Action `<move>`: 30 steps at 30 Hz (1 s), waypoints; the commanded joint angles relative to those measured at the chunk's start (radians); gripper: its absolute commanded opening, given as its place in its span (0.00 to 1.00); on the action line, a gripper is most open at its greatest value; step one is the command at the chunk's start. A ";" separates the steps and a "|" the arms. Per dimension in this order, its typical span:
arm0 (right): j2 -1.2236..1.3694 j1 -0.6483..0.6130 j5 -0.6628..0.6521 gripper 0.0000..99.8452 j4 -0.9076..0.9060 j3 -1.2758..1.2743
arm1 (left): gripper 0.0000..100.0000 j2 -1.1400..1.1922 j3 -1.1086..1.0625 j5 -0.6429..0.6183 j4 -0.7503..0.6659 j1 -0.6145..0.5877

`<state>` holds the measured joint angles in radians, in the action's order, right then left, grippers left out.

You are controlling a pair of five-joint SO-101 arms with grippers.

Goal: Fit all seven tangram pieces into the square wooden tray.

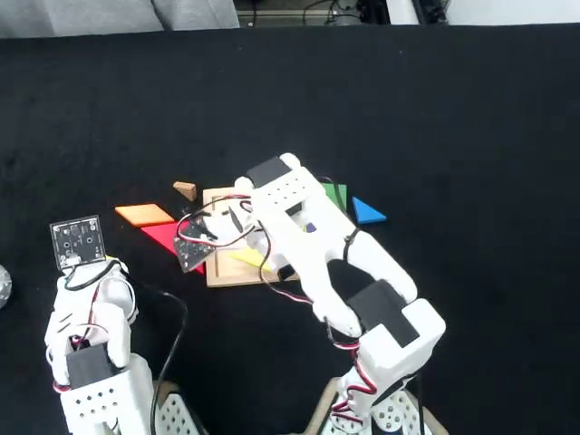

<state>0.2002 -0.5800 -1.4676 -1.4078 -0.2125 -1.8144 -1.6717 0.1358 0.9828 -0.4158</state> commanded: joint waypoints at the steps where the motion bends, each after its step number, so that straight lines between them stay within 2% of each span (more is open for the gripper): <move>1: -0.007 -0.035 -0.011 0.13 -0.011 0.053 | 0.03 -0.009 0.039 -0.008 -0.020 -0.008; 4: -0.016 -0.040 0.025 0.13 -0.012 0.059 | 0.03 -0.009 0.039 -0.006 -0.020 -0.008; 7: -0.031 -0.040 0.265 0.13 0.035 0.107 | 0.03 -0.009 0.039 -0.005 -0.020 -0.008; 11: -0.070 -0.015 0.832 0.13 0.212 0.142 | 0.03 -0.009 0.039 -0.003 -0.021 -0.007; 15: -0.099 0.029 1.487 0.10 0.302 0.145 | 0.03 -0.009 0.038 -0.003 -0.021 -0.004; 18: -0.107 0.031 1.809 0.09 0.315 0.154 | 0.03 -0.009 0.038 -0.002 -0.021 -0.002; 23: -0.111 0.038 2.079 0.10 0.308 0.153 | 0.03 -0.009 0.038 -0.002 -0.021 -0.001; 28: -0.104 0.052 2.199 0.10 0.247 0.151 | 0.03 -0.009 0.038 -0.002 -0.021 -0.001; 30: -0.110 0.052 2.308 0.09 0.236 0.151 | 0.03 -0.009 0.038 -0.002 -0.021 0.001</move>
<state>0.1527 -0.5416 0.7142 -1.1531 -0.1128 -1.8144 -1.6717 0.1373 0.9828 -0.4158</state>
